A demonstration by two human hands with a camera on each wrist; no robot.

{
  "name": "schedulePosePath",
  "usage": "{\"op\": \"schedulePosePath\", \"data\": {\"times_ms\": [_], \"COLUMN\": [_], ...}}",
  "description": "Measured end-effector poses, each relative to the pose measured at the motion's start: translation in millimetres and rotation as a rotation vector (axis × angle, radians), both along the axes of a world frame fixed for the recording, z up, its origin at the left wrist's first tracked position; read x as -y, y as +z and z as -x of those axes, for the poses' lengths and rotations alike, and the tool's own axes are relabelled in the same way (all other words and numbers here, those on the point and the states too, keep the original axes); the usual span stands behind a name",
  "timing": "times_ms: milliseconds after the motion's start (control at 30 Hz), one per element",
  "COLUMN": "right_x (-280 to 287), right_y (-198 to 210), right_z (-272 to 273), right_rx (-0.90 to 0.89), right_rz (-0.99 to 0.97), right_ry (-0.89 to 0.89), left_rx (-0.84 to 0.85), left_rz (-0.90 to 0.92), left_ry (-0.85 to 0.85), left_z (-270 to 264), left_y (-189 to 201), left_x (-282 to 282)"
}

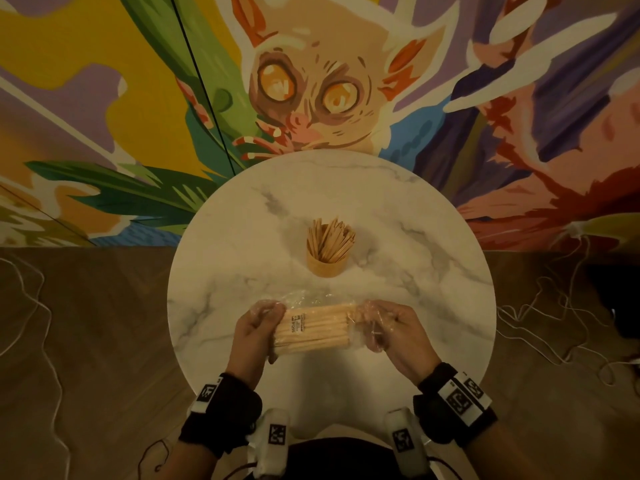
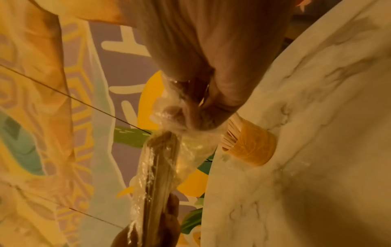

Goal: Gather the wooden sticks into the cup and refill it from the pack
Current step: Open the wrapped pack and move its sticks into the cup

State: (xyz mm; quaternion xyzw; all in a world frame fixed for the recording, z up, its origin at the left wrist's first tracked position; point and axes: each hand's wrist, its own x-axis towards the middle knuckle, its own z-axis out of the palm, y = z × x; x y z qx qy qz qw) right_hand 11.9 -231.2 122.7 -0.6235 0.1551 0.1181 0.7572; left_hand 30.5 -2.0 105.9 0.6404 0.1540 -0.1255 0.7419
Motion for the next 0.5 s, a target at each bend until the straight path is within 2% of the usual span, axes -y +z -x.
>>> {"op": "schedulePosePath", "data": {"times_ms": [167,333,433,500], "right_x": [1.0,3.9,6.4,7.0], "right_y": [-2.1,-1.4,-5.7,-7.1], "right_z": [-1.7,-2.6,-0.5,0.5], "right_rx": [-0.078,-0.204,-0.169,-0.129], "right_rz": [-0.078,-0.294,-0.282,-0.204], "right_ry": [0.011,-0.063,0.004,0.076], "left_rx": [0.015,-0.025,-0.036,-0.013], "left_rz": [0.030,0.127,0.108,0.042], "left_ry": [0.042,0.062,0.075,0.053], "left_z": [-1.0,-1.7,-1.2,-0.6], "left_y": [-2.3,4.2,1.4,-2.2], "left_x": [-3.5,1.1,-0.8,-2.9]}}
